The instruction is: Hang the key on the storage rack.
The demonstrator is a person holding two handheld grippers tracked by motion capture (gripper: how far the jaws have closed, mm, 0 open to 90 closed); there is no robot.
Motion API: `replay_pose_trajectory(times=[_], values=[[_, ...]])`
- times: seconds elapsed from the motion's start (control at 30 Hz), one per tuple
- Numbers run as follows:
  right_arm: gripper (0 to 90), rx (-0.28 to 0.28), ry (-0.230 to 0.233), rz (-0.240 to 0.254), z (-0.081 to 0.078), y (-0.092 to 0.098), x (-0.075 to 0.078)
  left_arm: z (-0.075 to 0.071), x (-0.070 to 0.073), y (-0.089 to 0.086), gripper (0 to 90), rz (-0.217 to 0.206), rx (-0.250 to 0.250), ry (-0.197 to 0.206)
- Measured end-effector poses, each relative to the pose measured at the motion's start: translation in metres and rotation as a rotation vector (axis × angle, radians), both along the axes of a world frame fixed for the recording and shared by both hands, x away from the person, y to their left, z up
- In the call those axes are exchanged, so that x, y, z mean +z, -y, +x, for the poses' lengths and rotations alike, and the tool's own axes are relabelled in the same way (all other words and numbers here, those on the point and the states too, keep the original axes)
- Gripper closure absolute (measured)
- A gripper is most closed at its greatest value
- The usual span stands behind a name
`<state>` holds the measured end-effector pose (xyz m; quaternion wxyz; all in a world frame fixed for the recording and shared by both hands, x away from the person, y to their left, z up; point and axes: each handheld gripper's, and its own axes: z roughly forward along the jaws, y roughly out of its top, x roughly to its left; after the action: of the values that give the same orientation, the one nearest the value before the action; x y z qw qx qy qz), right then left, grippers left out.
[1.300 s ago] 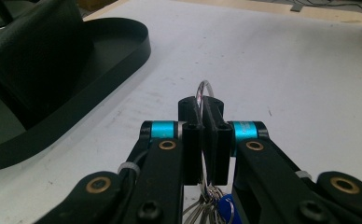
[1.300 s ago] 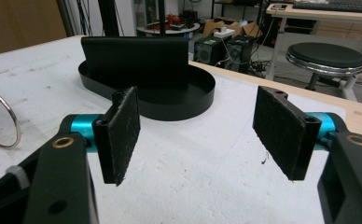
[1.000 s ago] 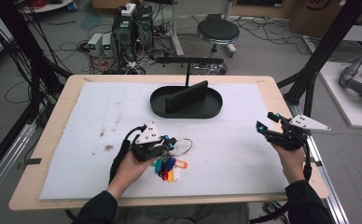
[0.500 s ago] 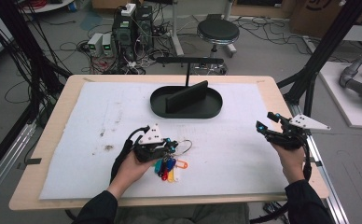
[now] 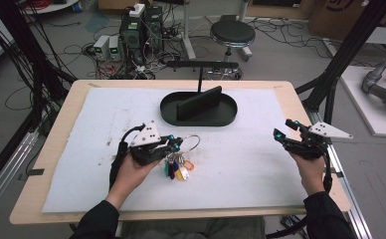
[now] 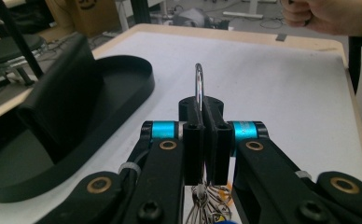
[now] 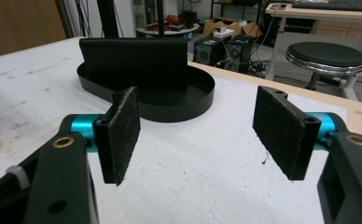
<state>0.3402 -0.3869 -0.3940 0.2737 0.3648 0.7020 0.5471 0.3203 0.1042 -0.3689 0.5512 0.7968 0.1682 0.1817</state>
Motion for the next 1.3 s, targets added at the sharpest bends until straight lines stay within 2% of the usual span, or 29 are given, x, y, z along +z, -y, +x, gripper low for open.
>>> replay_pose_trajectory(times=[0.13,0.4,0.6,0.77,0.87,1.03,1.3], values=[[32.4,0.0,0.0,0.0,0.001,-0.001,0.0,0.003,0.014,-0.007,86.7,-0.021,0.023,0.035],[32.4,-0.002,-0.002,0.003,0.003,-0.001,-0.001,0.011,0.031,-0.017,86.7,-0.057,0.062,0.063],[32.4,-0.004,0.0,0.003,0.003,-0.001,-0.001,0.022,0.047,-0.026,86.7,-0.092,0.104,0.095],[32.4,-0.002,0.0,0.002,0.003,0.0,-0.001,0.029,0.054,-0.031,86.7,-0.097,0.126,0.103],[32.4,0.0,0.0,0.002,0.004,-0.001,-0.001,0.037,0.06,-0.034,86.7,-0.118,0.149,0.111],[32.4,0.001,0.006,-0.003,0.004,-0.001,-0.002,0.047,0.07,-0.034,86.7,-0.118,0.176,0.129],[32.4,0.002,0.003,0.001,0.005,0.0,-0.002,0.064,0.078,-0.037,86.7,-0.126,0.214,0.135]])
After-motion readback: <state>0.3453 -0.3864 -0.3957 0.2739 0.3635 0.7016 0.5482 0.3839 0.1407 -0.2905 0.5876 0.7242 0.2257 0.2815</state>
